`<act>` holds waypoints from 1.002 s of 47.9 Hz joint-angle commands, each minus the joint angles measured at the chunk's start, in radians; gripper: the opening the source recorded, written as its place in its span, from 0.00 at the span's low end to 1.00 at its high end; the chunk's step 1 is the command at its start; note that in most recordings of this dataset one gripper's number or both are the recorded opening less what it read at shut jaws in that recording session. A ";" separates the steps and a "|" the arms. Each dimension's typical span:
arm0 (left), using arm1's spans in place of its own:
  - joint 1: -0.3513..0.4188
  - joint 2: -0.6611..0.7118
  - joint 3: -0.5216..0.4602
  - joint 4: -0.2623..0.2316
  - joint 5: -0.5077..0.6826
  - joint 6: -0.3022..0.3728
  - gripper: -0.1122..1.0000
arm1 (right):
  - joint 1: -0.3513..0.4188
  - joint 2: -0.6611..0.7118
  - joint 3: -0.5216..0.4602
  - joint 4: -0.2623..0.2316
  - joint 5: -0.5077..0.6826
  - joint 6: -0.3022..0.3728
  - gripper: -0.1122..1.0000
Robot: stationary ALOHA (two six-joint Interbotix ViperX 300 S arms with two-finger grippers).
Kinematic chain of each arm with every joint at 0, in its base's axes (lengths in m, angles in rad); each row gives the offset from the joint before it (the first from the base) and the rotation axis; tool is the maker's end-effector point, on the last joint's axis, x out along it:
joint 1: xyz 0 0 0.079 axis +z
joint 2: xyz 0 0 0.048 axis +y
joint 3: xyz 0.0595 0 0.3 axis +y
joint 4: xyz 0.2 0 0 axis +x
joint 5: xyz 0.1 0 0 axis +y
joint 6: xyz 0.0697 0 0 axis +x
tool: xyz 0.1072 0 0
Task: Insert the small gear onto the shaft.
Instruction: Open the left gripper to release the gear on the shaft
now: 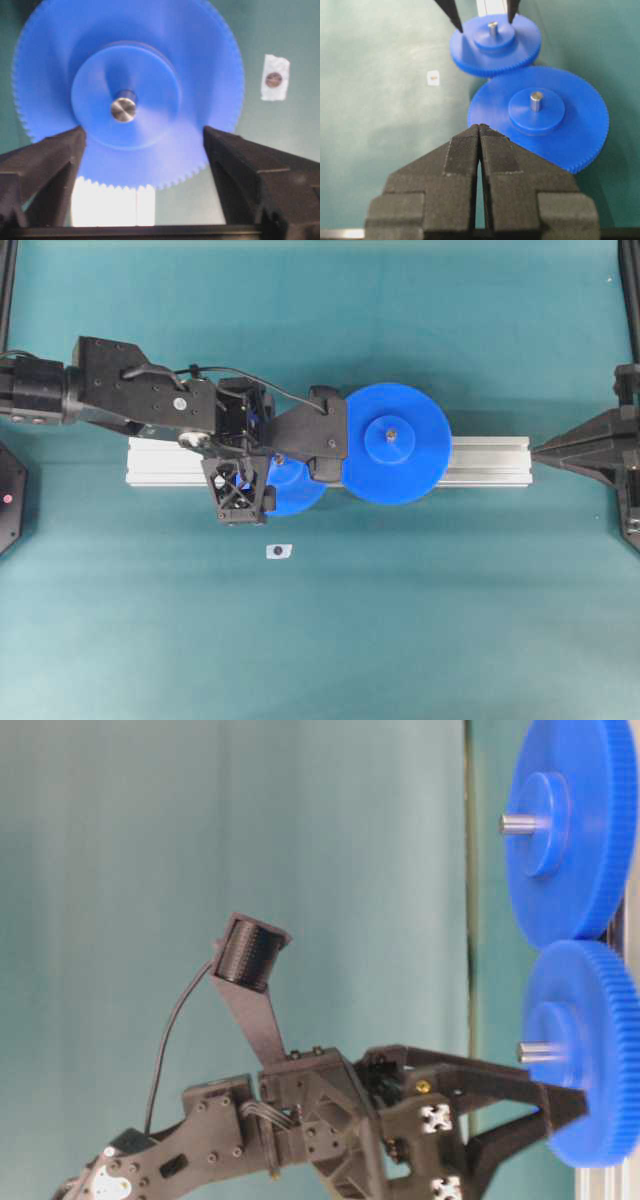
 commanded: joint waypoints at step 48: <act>-0.018 -0.181 -0.106 -0.005 0.081 -0.005 0.88 | -0.002 0.006 -0.020 0.000 -0.011 0.011 0.14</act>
